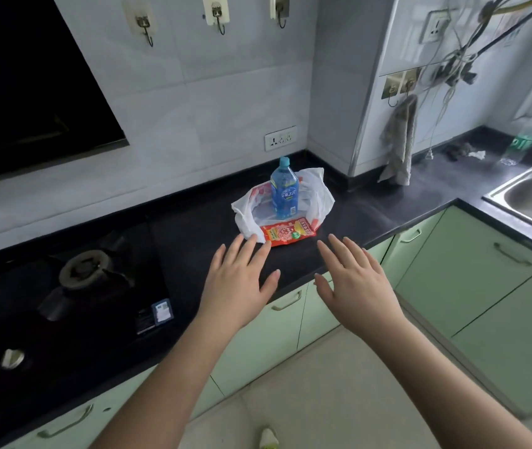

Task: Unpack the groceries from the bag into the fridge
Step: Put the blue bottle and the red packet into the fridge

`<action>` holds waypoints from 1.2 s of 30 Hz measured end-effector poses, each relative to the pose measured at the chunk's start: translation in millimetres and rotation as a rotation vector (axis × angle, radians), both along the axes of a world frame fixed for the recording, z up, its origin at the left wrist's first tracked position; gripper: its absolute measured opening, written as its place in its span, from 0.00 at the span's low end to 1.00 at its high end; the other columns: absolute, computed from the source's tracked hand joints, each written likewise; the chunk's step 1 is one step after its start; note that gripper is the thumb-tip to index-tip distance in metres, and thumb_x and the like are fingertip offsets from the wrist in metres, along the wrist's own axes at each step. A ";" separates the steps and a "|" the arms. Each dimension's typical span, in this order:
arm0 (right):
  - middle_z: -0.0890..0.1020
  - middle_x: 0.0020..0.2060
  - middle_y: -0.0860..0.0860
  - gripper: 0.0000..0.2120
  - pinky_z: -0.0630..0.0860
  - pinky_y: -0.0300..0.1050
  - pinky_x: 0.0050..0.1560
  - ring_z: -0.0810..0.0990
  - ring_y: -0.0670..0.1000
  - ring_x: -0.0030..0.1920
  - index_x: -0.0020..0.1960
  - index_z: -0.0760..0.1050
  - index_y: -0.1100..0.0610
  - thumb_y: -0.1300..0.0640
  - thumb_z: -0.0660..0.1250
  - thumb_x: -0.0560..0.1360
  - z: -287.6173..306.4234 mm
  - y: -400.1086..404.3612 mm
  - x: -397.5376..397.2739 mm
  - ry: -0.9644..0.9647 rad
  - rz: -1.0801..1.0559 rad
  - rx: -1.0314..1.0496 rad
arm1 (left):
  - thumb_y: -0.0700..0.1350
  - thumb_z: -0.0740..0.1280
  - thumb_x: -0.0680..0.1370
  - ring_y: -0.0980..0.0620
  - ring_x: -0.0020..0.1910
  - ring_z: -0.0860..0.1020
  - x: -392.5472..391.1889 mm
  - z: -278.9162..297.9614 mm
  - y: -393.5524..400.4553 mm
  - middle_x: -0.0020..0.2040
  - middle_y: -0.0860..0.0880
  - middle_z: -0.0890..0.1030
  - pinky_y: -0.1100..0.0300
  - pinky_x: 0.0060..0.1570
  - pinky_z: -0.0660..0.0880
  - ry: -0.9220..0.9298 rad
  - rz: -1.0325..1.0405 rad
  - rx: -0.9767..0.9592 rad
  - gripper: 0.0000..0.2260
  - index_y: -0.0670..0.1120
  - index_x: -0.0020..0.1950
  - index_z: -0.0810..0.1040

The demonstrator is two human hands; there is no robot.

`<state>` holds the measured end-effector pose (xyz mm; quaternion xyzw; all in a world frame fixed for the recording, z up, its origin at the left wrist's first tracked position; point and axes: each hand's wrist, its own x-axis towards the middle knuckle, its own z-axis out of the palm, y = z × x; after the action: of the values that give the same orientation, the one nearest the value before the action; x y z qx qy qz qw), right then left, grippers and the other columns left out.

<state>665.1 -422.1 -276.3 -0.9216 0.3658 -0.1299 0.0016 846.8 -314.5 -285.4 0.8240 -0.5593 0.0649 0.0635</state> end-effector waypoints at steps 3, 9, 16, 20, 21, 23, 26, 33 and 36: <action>0.68 0.72 0.53 0.29 0.62 0.56 0.72 0.64 0.57 0.73 0.74 0.64 0.54 0.42 0.52 0.77 3.8 -24.9 26.7 0.020 0.007 -0.011 | 0.62 0.47 0.80 0.46 0.78 0.58 23.1 -2.0 -24.9 0.78 0.48 0.63 0.45 0.74 0.55 0.005 0.020 -0.016 0.29 0.51 0.78 0.62; 0.66 0.74 0.52 0.29 0.57 0.55 0.74 0.60 0.56 0.75 0.76 0.61 0.53 0.43 0.57 0.78 -4.4 -57.8 70.1 0.059 -0.001 -0.012 | 0.62 0.48 0.81 0.46 0.79 0.51 63.6 -3.9 -68.3 0.80 0.46 0.56 0.46 0.76 0.52 0.011 0.007 0.018 0.29 0.50 0.79 0.56; 0.63 0.75 0.52 0.30 0.54 0.54 0.75 0.57 0.56 0.76 0.77 0.59 0.52 0.43 0.58 0.78 -24.8 -91.2 105.9 0.096 0.010 0.052 | 0.61 0.49 0.82 0.45 0.79 0.52 91.6 -25.7 -102.1 0.80 0.46 0.56 0.44 0.76 0.55 0.054 -0.006 0.047 0.28 0.50 0.79 0.56; 0.61 0.76 0.52 0.29 0.53 0.55 0.76 0.56 0.56 0.76 0.77 0.58 0.51 0.43 0.56 0.79 -35.6 -118.2 120.5 0.122 0.024 0.089 | 0.60 0.51 0.82 0.45 0.79 0.53 98.0 -35.0 -125.4 0.80 0.46 0.57 0.45 0.74 0.55 0.079 -0.004 0.062 0.28 0.50 0.79 0.57; 0.61 0.76 0.52 0.29 0.53 0.55 0.76 0.55 0.56 0.77 0.77 0.57 0.51 0.43 0.55 0.79 -39.1 -124.5 122.9 0.124 0.028 0.099 | 0.59 0.52 0.82 0.45 0.79 0.53 99.6 -37.8 -130.3 0.80 0.46 0.57 0.46 0.74 0.55 0.075 -0.004 0.064 0.27 0.50 0.79 0.57; 0.59 0.77 0.52 0.29 0.52 0.55 0.76 0.53 0.56 0.77 0.77 0.55 0.50 0.42 0.54 0.79 -47.1 -138.1 126.1 0.137 0.036 0.126 | 0.59 0.51 0.82 0.45 0.79 0.53 102.7 -42.5 -139.7 0.80 0.46 0.58 0.46 0.74 0.55 0.064 0.000 0.074 0.27 0.50 0.79 0.58; 0.58 0.77 0.51 0.30 0.49 0.53 0.76 0.52 0.55 0.77 0.78 0.54 0.50 0.42 0.54 0.79 -59.5 -163.6 131.7 0.161 0.070 0.137 | 0.59 0.50 0.82 0.45 0.79 0.53 105.9 -50.1 -160.0 0.80 0.46 0.57 0.45 0.75 0.55 0.055 0.061 0.101 0.28 0.49 0.79 0.56; 0.58 0.77 0.52 0.29 0.48 0.53 0.75 0.53 0.55 0.77 0.77 0.58 0.52 0.43 0.56 0.79 -74.5 -232.5 142.6 0.207 0.219 0.146 | 0.60 0.49 0.83 0.44 0.79 0.50 93.3 -64.1 -235.0 0.81 0.45 0.53 0.46 0.76 0.49 0.124 0.185 0.125 0.28 0.49 0.80 0.52; 0.53 0.78 0.52 0.30 0.46 0.53 0.76 0.49 0.55 0.78 0.78 0.53 0.52 0.43 0.54 0.79 -84.4 -256.7 143.9 0.236 0.264 0.192 | 0.60 0.49 0.83 0.44 0.79 0.50 94.4 -71.1 -259.2 0.81 0.45 0.52 0.47 0.76 0.48 0.140 0.223 0.164 0.29 0.49 0.80 0.51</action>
<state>809.0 -678.8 -360.8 -0.9659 0.2503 0.0161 0.0637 941.2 -573.7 -356.5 0.8859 -0.4620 -0.0318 0.0272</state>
